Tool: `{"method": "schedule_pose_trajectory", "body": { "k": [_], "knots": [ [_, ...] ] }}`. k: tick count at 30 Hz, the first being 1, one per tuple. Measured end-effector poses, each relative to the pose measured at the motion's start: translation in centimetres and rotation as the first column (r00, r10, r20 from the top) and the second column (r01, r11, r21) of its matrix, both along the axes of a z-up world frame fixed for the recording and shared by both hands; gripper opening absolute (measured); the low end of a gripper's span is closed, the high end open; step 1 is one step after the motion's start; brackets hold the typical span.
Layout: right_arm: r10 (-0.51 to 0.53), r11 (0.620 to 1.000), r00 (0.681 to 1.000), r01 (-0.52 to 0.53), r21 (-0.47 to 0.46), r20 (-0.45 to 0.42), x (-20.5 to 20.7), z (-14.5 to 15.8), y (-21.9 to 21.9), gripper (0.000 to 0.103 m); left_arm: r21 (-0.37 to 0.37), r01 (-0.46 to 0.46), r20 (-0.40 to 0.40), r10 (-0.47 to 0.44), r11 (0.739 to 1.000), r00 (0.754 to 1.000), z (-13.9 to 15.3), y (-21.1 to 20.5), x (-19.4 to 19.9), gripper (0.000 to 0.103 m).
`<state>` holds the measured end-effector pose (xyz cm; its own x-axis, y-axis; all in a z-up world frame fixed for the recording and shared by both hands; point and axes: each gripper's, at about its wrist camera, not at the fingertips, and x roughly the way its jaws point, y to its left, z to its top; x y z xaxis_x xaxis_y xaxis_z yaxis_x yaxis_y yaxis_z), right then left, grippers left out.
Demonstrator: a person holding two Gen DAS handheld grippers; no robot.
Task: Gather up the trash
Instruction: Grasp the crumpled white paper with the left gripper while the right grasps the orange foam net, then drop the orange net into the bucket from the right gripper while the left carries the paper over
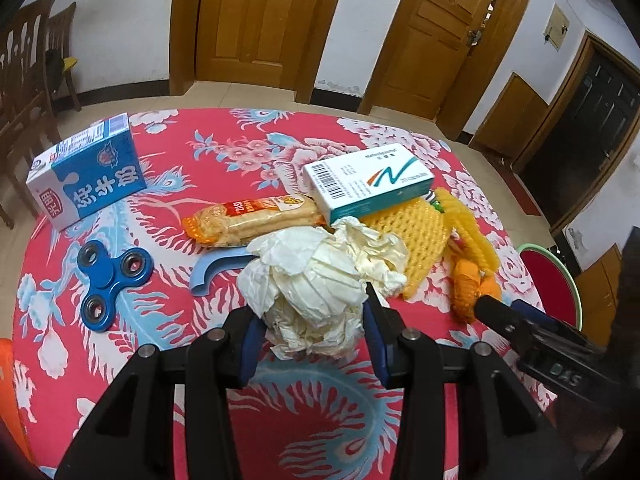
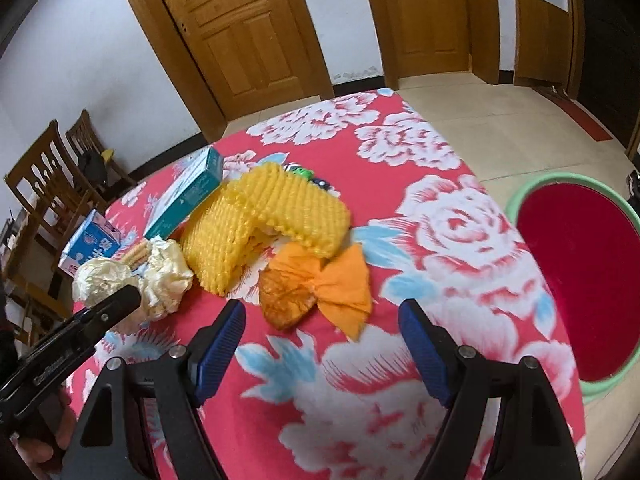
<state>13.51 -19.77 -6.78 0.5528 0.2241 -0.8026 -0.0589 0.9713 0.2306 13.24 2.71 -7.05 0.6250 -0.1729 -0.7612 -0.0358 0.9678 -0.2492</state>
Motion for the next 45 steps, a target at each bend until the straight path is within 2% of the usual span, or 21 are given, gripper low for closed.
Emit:
{"method": "schedule_pose_trajectory", "body": {
  "k": [5,12,16,27,36,45],
  "knots": [
    [0.002,1.0,1.0,-0.002,-0.014,-0.014,1.2,-1.0,0.7,0.081,-0.01,0.006,0.003,-0.006,1.0,1.0,0.0,0.1,0.0,0.045],
    [0.016,0.997,1.0,-0.014,-0.073,0.025,1.3,-1.1,1.6,0.064,-0.015,0.024,0.017,-0.024,1.0,1.0,0.6,-0.3,-0.4,0.045],
    [0.029,0.998,0.999,-0.028,-0.058,0.019,0.9,-1.0,1.6,0.057,-0.016,0.036,0.024,-0.036,0.999,0.999,1.1,-0.7,-0.8,0.045],
    [0.056,0.998,0.998,-0.055,-0.028,0.027,-1.6,0.1,1.5,0.029,-0.017,0.074,0.039,-0.073,0.997,0.997,2.3,-2.0,-2.7,0.045],
    [0.024,0.999,0.996,-0.027,0.028,0.091,-4.5,2.4,-0.5,0.026,-0.01,0.111,0.051,-0.111,0.994,0.993,3.4,-3.5,-4.0,0.045],
    [-0.074,0.994,0.986,0.062,0.085,0.147,-7.4,4.7,-5.3,0.026,-0.009,0.197,0.061,-0.196,0.98,0.979,4.3,-7.2,-4.2,0.045]
  ]
}}
